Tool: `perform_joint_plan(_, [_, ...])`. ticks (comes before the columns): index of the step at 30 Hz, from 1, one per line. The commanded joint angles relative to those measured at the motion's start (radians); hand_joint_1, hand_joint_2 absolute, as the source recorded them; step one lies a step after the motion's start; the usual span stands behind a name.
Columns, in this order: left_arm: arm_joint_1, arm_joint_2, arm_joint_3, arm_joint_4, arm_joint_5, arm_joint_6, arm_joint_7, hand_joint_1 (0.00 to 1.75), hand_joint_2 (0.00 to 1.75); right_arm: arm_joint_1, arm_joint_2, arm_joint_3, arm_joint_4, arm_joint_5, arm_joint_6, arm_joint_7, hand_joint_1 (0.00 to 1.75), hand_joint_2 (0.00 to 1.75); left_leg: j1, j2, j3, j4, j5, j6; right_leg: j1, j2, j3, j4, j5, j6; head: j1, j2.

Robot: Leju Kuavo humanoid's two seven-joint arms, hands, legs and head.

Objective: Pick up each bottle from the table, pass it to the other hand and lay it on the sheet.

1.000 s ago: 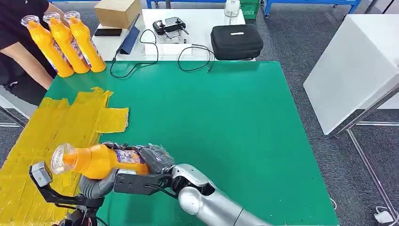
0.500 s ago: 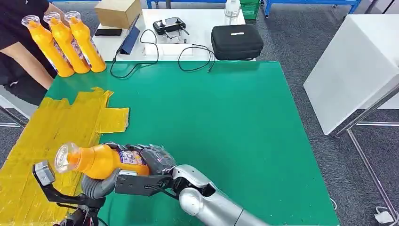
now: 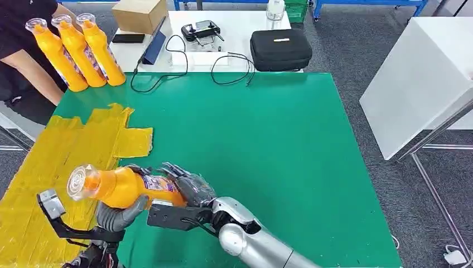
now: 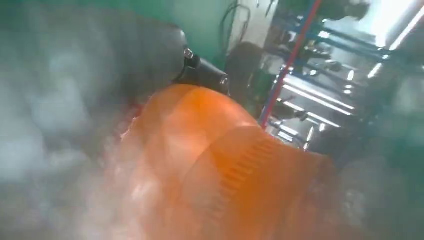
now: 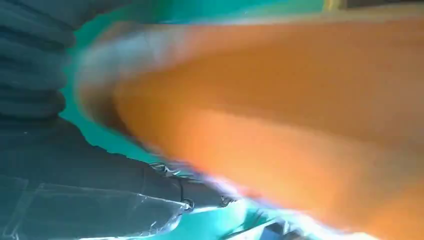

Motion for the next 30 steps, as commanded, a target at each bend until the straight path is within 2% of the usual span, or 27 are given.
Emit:
perform_joint_plan(1, [-0.022, -0.028, 0.064, -0.006, -0.084, 0.044, -0.028, 1.75, 1.75, 0.018, -0.058, -0.039, -0.045, -0.003, 0.005, 0.003, 0.0, 0.0, 0.001, -0.002, 0.001, 0.0, 0.0, 0.0, 0.001, -0.002, 0.002, -0.001, 0.0, 0.0, 0.0, 0.0])
perform_joint_plan(11, [-0.078, -0.044, 0.083, -0.03, -0.458, 0.353, -0.147, 1.75, 1.75, 0.061, -0.085, -0.074, -0.113, 0.004, -0.017, 0.012, 0.0, 0.0, 0.0, -0.002, 0.001, 0.0, 0.0, 0.0, 0.0, -0.002, 0.002, 0.0, 0.0, 0.0, 0.0, 0.0])
perform_joint_plan(14, [-0.09, -0.043, 0.088, -0.026, -0.476, 0.367, -0.151, 1.75, 1.75, 0.063, -0.088, -0.075, -0.121, 0.005, -0.017, 0.011, 0.0, 0.0, 0.0, -0.003, 0.0, 0.0, 0.0, 0.0, 0.0, -0.003, 0.001, 0.0, -0.001, 0.0, 0.0, 0.0])
perform_joint_plan(16, [-0.105, -0.039, 0.093, -0.011, -0.574, 0.438, -0.175, 1.75, 1.75, 0.067, -0.09, -0.076, -0.132, 0.004, -0.016, 0.008, 0.0, 0.0, 0.001, -0.002, 0.001, 0.0, 0.0, 0.0, 0.001, -0.003, 0.002, 0.0, -0.001, 0.0, 0.0, 0.0])
perform_joint_plan(19, [-0.156, -0.023, 0.112, 0.037, -0.834, 0.628, -0.214, 1.75, 1.75, 0.063, -0.089, -0.073, -0.144, -0.003, -0.007, 0.005, 0.0, 0.0, 0.0, -0.002, 0.0, 0.0, 0.0, 0.0, 0.0, -0.003, 0.001, 0.0, 0.0, 0.0, 0.0, 0.0])
perform_joint_plan(22, [-0.197, 0.01, 0.106, 0.113, -1.17, 0.829, -0.196, 1.75, 1.75, 0.047, -0.077, -0.062, -0.138, -0.019, 0.006, -0.001, 0.0, 0.0, 0.0, -0.003, 0.001, -0.001, 0.001, 0.0, 0.0, -0.004, 0.002, 0.0, -0.001, -0.001, 0.0, 0.0])
perform_joint_plan(23, [-0.213, 0.029, 0.101, 0.165, -1.353, 0.902, -0.14, 1.75, 1.75, 0.04, -0.073, -0.056, -0.136, -0.024, 0.011, -0.002, 0.0, 0.0, 0.0, -0.003, 0.001, -0.001, 0.001, 0.0, 0.0, -0.003, 0.002, 0.0, 0.0, -0.001, 0.0, 0.0])
perform_joint_plan(26, [-0.24, 0.059, 0.072, 0.251, -1.416, 0.888, -0.098, 1.75, 1.75, 0.038, -0.068, -0.053, -0.137, -0.031, 0.014, -0.001, 0.0, 0.0, -0.001, -0.002, 0.002, -0.001, 0.001, 0.0, -0.001, -0.003, 0.002, 0.0, 0.0, 0.0, 0.0, 0.0])
perform_joint_plan(30, [-0.27, 0.1, 0.046, 0.362, -1.626, 0.994, -0.032, 1.75, 1.75, 0.031, -0.066, -0.041, -0.139, -0.04, 0.022, 0.001, 0.0, 0.0, -0.001, -0.002, 0.002, -0.001, 0.001, 0.0, -0.001, -0.002, 0.002, 0.0, 0.0, 0.0, 0.0, 0.0])
